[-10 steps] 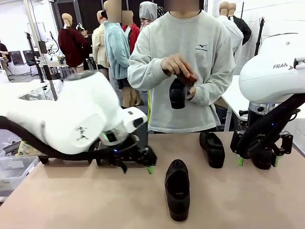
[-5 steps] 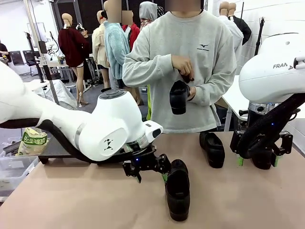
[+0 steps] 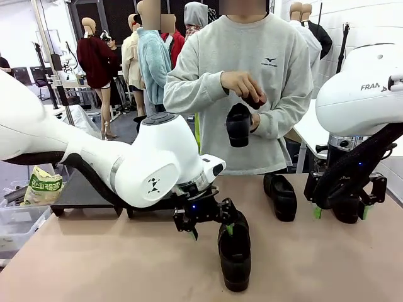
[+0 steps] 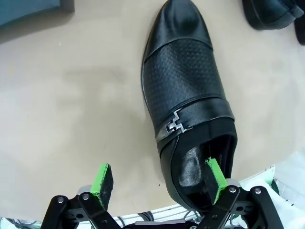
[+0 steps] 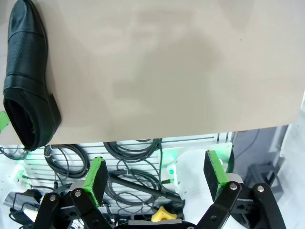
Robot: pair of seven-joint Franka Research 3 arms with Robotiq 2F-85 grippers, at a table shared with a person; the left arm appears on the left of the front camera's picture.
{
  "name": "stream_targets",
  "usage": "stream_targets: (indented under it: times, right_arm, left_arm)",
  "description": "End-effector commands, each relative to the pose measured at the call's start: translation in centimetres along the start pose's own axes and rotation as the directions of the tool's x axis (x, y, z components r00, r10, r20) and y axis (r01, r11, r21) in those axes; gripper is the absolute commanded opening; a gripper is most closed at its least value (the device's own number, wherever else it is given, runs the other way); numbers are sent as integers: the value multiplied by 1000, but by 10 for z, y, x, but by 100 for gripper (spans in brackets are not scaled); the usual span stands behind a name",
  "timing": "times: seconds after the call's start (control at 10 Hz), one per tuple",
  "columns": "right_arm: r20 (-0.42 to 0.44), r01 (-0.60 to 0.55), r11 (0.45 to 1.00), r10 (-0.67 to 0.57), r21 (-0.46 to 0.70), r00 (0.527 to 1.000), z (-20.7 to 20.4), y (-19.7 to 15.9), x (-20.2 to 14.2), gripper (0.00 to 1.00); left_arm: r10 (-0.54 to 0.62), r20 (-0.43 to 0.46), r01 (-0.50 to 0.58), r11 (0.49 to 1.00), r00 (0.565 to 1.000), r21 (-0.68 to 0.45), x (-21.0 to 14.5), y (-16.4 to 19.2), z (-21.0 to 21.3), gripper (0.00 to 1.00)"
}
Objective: Organize the shoes by placing them on the stand.
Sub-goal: Place the Shoe from the middle of the table onto the Shoes Stand.
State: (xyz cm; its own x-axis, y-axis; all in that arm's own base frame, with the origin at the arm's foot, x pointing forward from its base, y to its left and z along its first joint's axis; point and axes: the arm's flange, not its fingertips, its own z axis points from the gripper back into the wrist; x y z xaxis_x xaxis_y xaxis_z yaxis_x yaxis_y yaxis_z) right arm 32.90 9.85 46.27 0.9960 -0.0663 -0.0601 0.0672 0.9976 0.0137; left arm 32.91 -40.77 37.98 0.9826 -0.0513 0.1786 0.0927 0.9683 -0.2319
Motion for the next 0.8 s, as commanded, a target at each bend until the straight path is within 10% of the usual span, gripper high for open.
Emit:
stream_targets:
  times: [0.0, 0.5, 0.7]
  right_arm:
    - [-1, 7, 1000, -7, 3, 1000, 0, 2, 0, 100]
    - [-1, 7, 1000, -7, 3, 1000, 0, 2, 0, 100]
    - [-1, 7, 1000, -7, 3, 1000, 0, 2, 0, 100]
  left_arm:
    - [58, -16, -57, 997, 998, 53, 4, -11, -16, 100]
    - [42, -95, -33, 995, 995, 95, 8, -22, -47, 100]
    - [17, -113, -8, 996, 993, 84, 7, -25, -47, 70]
